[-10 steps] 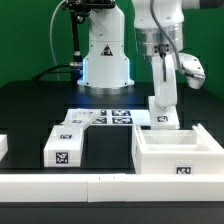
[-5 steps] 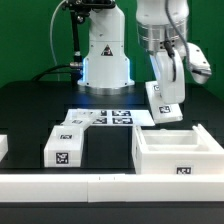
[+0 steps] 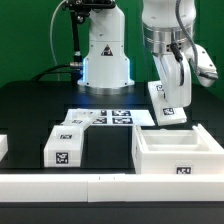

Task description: Assemble cabinet

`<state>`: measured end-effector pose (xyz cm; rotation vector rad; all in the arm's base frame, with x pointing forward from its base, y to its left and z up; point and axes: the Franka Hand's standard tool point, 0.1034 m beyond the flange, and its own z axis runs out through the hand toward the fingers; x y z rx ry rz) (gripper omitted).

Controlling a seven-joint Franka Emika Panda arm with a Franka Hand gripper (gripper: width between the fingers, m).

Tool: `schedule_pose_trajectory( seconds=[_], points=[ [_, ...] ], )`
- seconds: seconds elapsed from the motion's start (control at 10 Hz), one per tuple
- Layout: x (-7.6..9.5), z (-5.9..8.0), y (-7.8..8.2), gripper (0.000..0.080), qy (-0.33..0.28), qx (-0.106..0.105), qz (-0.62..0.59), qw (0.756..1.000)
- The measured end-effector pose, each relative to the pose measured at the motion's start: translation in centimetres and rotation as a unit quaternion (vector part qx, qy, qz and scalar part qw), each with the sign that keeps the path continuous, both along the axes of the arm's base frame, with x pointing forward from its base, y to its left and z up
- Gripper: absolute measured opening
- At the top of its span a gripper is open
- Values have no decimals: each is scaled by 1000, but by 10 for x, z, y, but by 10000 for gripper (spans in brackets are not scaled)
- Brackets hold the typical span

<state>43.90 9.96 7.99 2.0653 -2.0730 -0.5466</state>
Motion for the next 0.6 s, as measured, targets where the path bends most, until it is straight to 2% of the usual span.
schedule_pose_trajectory(
  seconds=[0.1,0.2,0.3,0.4,0.6],
  points=[
    [4,15,3,64,27,-1,12,1000],
    [8,24,4,64,41,-37,30,998],
    [9,27,9,64,51,-69,61,994],
    [8,25,14,64,50,-92,79,991],
    [6,23,17,64,53,-93,82,991]
  ],
)
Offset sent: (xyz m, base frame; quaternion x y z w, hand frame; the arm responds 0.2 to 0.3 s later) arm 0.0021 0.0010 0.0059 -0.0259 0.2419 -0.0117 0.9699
